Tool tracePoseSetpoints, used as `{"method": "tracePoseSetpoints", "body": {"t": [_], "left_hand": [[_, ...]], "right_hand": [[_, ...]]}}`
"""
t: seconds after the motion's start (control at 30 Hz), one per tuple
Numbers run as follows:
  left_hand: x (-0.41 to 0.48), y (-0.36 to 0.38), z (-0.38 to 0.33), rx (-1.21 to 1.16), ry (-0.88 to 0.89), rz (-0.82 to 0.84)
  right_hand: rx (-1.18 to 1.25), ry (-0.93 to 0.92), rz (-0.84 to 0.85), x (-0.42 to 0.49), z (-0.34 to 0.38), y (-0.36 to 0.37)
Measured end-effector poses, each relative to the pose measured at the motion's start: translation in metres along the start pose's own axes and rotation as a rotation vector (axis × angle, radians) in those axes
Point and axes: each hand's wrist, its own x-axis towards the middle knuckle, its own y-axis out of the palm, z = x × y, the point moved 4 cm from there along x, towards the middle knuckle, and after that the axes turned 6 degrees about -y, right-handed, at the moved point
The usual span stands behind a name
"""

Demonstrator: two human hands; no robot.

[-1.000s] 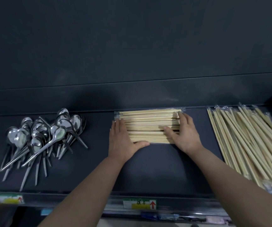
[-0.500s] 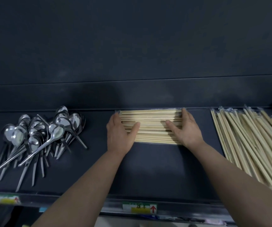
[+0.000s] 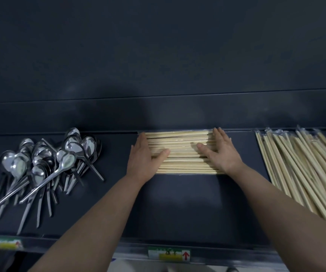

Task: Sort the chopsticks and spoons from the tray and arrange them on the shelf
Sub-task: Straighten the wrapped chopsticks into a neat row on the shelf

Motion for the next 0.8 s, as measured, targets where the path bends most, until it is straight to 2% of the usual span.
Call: {"method": "tracePoseSetpoints", "body": {"t": [0.13, 0.27, 0.47, 0.67, 0.8], "left_hand": [[-0.006, 0.0, 0.004, 0.059, 0.03, 0.091], [-0.008, 0.003, 0.005, 0.222, 0.065, 0.098], [-0.013, 0.006, 0.004, 0.376, 0.067, 0.083], [-0.022, 0.007, 0.002, 0.478, 0.116, 0.075], [-0.025, 0.003, -0.003, 0.469, 0.116, 0.081]], "right_hand": [[0.081, 0.003, 0.073, -0.015, -0.004, -0.004], [-0.02, -0.072, 0.196, -0.03, -0.011, -0.001], [-0.101, -0.094, 0.096, -0.026, -0.015, 0.002], [-0.303, -0.121, 0.168, -0.023, -0.017, 0.009], [-0.231, -0.123, 0.191, -0.027, -0.014, 0.003]]}}
